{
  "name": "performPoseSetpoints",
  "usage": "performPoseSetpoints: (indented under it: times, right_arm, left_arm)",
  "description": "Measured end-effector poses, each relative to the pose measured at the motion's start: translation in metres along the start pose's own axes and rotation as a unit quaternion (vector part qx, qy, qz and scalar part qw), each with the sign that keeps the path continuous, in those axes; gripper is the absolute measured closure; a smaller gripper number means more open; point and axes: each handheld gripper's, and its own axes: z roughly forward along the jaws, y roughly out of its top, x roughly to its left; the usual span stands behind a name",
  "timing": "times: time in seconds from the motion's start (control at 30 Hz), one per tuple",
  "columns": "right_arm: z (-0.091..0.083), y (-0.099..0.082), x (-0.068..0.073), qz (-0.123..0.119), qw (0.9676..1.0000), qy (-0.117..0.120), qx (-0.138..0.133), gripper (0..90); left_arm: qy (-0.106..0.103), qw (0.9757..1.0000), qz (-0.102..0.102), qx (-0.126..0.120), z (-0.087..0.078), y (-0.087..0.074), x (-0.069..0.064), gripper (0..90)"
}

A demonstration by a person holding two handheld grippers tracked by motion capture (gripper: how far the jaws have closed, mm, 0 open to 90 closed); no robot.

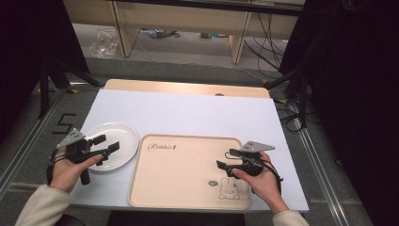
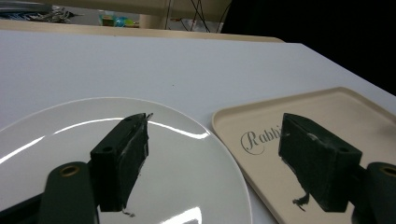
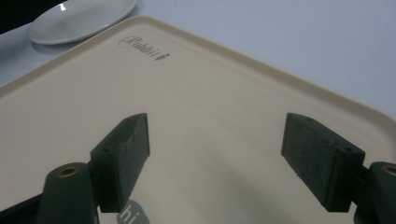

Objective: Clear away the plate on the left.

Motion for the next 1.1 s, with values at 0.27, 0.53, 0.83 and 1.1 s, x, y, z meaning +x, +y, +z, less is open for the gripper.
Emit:
performPoseSetpoints:
  times: [0.27,0.53,0.83,1.1]
  right_arm:
    - [-0.001,0.001,0.002,-0.002,0.9999,-0.009,0.006,24.4]
    - [0.001,0.000,-0.001,-0.008,1.0000,0.002,0.000,24.5]
    - [0.001,0.000,0.000,-0.006,1.0000,-0.002,-0.001,24.5]
    - [0.000,0.000,0.000,0.000,1.0000,0.004,0.007,24.5]
  left_arm:
    - [0.010,0.9999,-0.007,0.001,-0.003,0.000,0.003,22.1]
    - [0.037,0.9988,-0.031,-0.002,-0.008,0.003,0.014,22.1]
    - [0.071,0.9964,-0.047,-0.006,-0.016,0.003,0.032,21.4]
    - [0.102,0.9922,-0.071,0.001,-0.022,-0.002,0.048,20.4]
